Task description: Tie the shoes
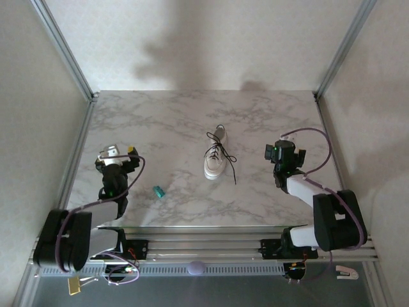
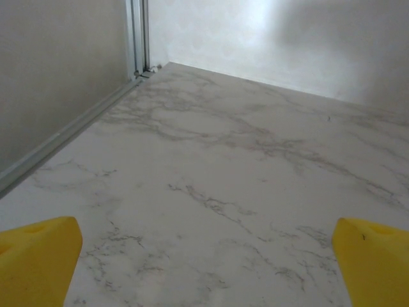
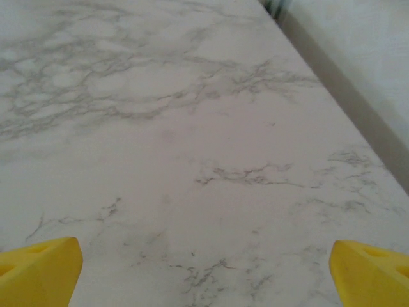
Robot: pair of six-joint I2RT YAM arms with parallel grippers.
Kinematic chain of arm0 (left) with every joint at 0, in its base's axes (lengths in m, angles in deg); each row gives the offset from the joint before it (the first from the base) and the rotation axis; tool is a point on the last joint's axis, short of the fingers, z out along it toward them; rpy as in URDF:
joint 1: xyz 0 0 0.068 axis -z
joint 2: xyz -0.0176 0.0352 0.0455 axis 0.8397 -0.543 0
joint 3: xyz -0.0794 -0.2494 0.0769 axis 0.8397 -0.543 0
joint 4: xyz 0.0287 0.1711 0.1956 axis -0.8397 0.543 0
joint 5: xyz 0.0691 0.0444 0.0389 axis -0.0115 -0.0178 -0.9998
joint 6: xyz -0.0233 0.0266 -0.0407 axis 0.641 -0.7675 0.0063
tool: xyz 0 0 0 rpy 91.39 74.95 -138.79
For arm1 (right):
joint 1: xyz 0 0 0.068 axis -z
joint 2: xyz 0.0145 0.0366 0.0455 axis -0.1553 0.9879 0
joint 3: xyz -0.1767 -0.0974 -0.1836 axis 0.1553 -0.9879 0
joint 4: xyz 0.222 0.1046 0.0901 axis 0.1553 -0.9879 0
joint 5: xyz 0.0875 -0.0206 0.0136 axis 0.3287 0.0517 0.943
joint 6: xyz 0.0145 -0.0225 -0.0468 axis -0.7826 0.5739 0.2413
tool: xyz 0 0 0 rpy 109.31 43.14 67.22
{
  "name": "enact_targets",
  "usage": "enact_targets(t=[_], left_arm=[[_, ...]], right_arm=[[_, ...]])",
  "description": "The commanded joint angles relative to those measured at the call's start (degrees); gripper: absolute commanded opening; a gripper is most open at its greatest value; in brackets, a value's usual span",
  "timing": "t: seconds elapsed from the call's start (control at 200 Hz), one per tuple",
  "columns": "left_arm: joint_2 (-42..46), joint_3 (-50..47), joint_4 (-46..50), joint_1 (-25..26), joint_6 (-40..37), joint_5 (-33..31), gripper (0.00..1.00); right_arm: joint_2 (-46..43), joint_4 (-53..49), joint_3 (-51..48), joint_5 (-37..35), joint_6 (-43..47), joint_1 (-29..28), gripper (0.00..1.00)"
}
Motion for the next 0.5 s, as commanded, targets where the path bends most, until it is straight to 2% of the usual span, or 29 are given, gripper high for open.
enact_targets(t=[0.0, 0.06, 0.125, 0.22, 0.39, 0.42, 0.45, 0.495], left_arm=[[-3.29, -0.59, -11.12, -2.24, -2.04, 7.80, 1.00], [-5.10, -0.98, -15.16, -3.80, -3.31, 11.88, 1.00], [-7.26, -0.86, -17.40, -6.47, -1.08, 16.86, 1.00], [-10.85, -0.98, -21.04, -7.43, -0.87, 19.51, 1.00], [-17.94, 0.46, -25.07, -7.91, -0.03, 19.09, 0.99], [-18.06, 2.15, -22.46, -8.03, 0.15, 19.25, 1.00], [-17.38, 3.43, -18.05, -7.64, -0.27, 18.03, 1.00], [-17.98, 3.16, -19.67, -6.93, -0.50, 16.38, 1.00]], right_arm=[[1.80, 12.58, -2.08, 8.69, 3.44, 2.05, 0.99], [2.48, 15.14, -3.00, 13.19, 3.05, 3.45, 0.99], [2.94, 16.73, -3.44, 16.65, 2.71, 4.66, 0.99], [4.74, 23.61, -7.83, 20.39, 2.89, 5.70, 0.99], [9.56, 31.73, -9.90, 22.27, 3.67, 5.78, 0.99], [10.54, 32.83, -9.72, 21.77, 3.49, 5.83, 0.99], [10.23, 31.13, -9.20, 21.18, 3.22, 5.80, 0.99], [10.01, 27.92, -7.77, 19.81, 2.51, 5.80, 0.99]])
